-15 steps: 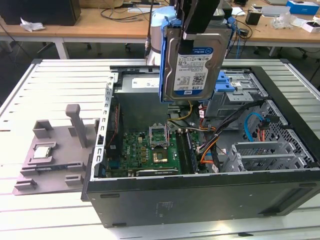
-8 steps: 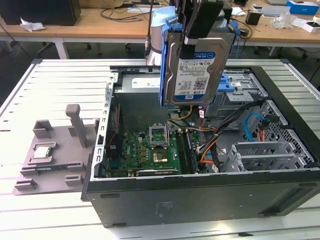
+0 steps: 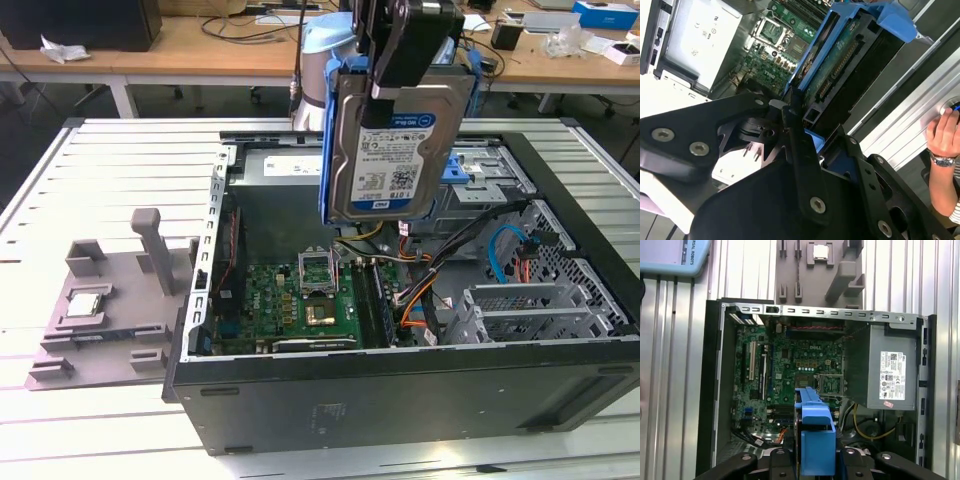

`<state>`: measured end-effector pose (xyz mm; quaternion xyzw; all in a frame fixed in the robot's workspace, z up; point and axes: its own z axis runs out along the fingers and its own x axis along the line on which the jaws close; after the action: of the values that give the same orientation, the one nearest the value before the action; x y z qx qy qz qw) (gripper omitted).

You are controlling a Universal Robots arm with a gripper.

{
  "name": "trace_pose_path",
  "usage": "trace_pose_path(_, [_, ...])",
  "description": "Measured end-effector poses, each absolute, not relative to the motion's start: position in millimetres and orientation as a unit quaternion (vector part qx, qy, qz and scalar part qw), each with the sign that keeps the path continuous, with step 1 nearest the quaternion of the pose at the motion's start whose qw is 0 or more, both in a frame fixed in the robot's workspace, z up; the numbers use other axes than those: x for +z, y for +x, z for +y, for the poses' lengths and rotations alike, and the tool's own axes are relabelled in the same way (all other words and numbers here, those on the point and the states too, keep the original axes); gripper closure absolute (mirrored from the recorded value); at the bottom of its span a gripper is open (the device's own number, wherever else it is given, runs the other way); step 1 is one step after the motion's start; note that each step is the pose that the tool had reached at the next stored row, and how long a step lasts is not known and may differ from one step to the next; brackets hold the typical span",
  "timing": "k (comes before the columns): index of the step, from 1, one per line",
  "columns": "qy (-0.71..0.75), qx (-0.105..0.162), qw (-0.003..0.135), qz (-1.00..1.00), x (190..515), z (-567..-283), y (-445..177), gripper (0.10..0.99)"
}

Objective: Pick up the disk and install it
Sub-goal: 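Pick up the disk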

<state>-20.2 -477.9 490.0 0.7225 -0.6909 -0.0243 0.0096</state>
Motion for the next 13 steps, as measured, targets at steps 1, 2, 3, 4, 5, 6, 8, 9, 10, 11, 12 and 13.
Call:
trace_pose_path(1, [0.722,-0.024,0.010,-0.691,489.9,-479.3,-20.2,0.718])
trace_pose_path(2, [0.722,-0.024,0.010,-0.691,489.9,-480.3,-20.2,0.718])
trace_pose_path(3, [0.722,-0.024,0.010,-0.691,489.8,-481.3,-20.2,0.718])
trace_pose_path(4, [0.722,-0.024,0.010,-0.691,489.8,-482.3,-20.2,0.718])
trace_pose_path(5, [0.722,-0.024,0.010,-0.691,489.6,-485.0,-20.2,0.718])
trace_pose_path(6, [0.723,-0.024,0.010,-0.691,489.4,-487.0,-20.2,0.718])
trace_pose_path(8, [0.723,-0.024,0.010,-0.691,489.1,-491.1,-20.2,0.718])
trace_pose_path(9, [0.722,-0.024,0.010,-0.691,489.0,-492.9,-20.2,0.718])
trace_pose_path(10, [0.722,-0.024,0.010,-0.691,488.9,-494.0,-20.2,0.718])
trace_pose_path(11, [0.722,-0.024,0.010,-0.691,488.9,-495.4,-20.2,0.718])
trace_pose_path(12, [0.722,-0.024,0.010,-0.691,488.8,-496.7,-20.2,0.718])
trace_pose_path(13, [0.723,-0.024,0.010,-0.691,488.7,-498.8,-20.2,0.718])
